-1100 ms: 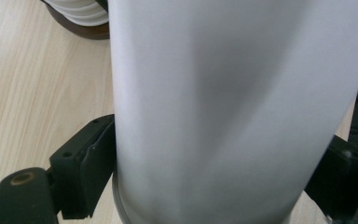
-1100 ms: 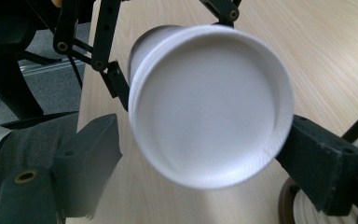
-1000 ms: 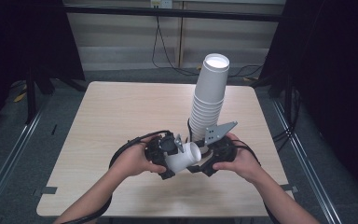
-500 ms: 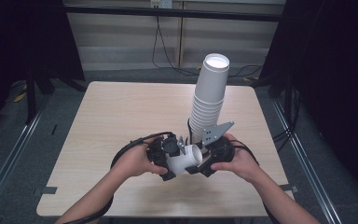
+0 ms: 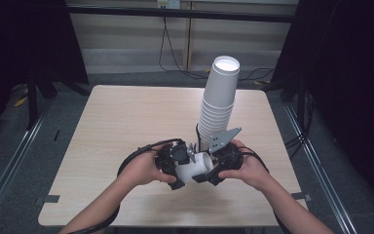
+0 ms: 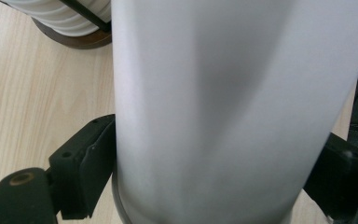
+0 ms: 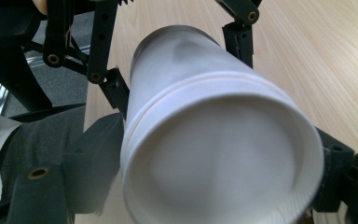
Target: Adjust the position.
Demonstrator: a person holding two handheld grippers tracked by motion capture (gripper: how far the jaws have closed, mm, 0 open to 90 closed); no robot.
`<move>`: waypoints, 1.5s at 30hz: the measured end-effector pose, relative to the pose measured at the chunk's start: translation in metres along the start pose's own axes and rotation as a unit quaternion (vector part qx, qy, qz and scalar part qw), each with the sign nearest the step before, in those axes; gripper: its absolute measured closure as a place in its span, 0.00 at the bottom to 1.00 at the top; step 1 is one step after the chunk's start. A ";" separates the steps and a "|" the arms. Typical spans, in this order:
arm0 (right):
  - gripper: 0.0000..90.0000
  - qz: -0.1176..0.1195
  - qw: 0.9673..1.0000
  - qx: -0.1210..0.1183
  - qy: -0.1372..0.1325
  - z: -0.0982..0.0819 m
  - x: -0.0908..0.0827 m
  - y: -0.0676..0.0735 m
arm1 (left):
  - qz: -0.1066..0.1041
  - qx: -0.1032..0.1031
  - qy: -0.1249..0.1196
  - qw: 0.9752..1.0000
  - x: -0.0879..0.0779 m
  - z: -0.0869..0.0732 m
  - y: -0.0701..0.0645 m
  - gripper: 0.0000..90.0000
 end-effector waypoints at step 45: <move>0.26 -0.020 0.999 0.033 -0.011 -0.011 -0.007 -0.008 | 0.009 -0.010 -0.120 0.993 -0.025 -0.021 0.006 0.09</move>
Point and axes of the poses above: each handheld gripper's, and its own axes: x roughly forward along the jaws, z roughly out of its top, y roughly to its left, the point moved 3 cm from there along x, roughly forward along the jaws, and after that the axes turned 8 degrees about -z, right-handed, at the moved point
